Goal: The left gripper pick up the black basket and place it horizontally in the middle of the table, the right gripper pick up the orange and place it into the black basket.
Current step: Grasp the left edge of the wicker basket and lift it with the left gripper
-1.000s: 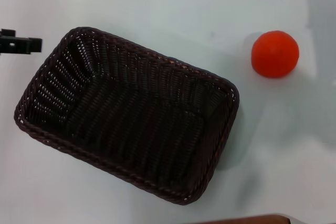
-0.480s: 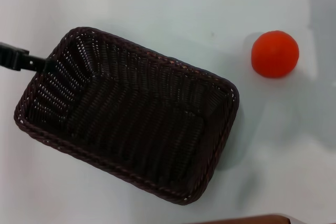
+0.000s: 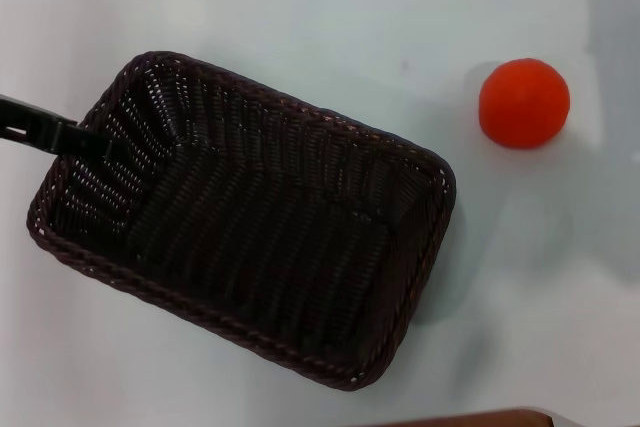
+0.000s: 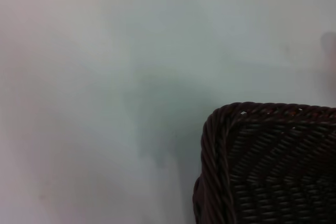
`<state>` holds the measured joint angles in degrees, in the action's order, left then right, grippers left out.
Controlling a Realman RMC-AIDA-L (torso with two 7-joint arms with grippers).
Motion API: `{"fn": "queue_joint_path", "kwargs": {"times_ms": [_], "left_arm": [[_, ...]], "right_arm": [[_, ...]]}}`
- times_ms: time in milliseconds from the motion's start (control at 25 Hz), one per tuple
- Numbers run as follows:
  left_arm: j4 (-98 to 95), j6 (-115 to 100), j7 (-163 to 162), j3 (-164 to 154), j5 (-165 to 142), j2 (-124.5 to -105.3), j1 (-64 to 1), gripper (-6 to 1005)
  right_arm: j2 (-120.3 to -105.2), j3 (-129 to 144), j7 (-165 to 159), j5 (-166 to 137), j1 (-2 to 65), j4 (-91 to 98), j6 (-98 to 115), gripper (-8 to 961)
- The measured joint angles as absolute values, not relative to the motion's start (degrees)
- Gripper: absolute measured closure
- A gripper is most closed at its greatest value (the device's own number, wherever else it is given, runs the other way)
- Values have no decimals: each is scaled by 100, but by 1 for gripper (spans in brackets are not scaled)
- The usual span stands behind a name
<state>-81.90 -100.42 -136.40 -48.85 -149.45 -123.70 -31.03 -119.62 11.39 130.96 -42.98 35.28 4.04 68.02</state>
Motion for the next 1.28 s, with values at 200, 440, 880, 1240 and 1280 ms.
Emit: {"fn": "queue_joint_path", "kwargs": {"times_ms": [200,440,880,1240,1280], "left_arm": [[-8049,-9901,-13644,-5117,-14992,-12367,-3101,241],[-7941,-9883,-13710,-5241,-15168,-12366,-3134,244],[-7783,-9718,-13939,-5150,-15163,-12361,-3170,493],[-7786,-9768,-14046,-5132,-15118,-12372,-3166,715],[-7788,-9769,-14066,-5131,-15114,-12373,-3159,743]], "right_arm": [[-11961,1041,13096,-4298,3540,398,6795,115],[-11961,1015,13096,-4297,3542,398,6793,115],[-11962,973,13084,-4297,3539,394,6652,114],[-11962,849,13080,-4298,3512,396,6636,115],[-11962,840,13080,-4297,3511,398,6636,115]]}}
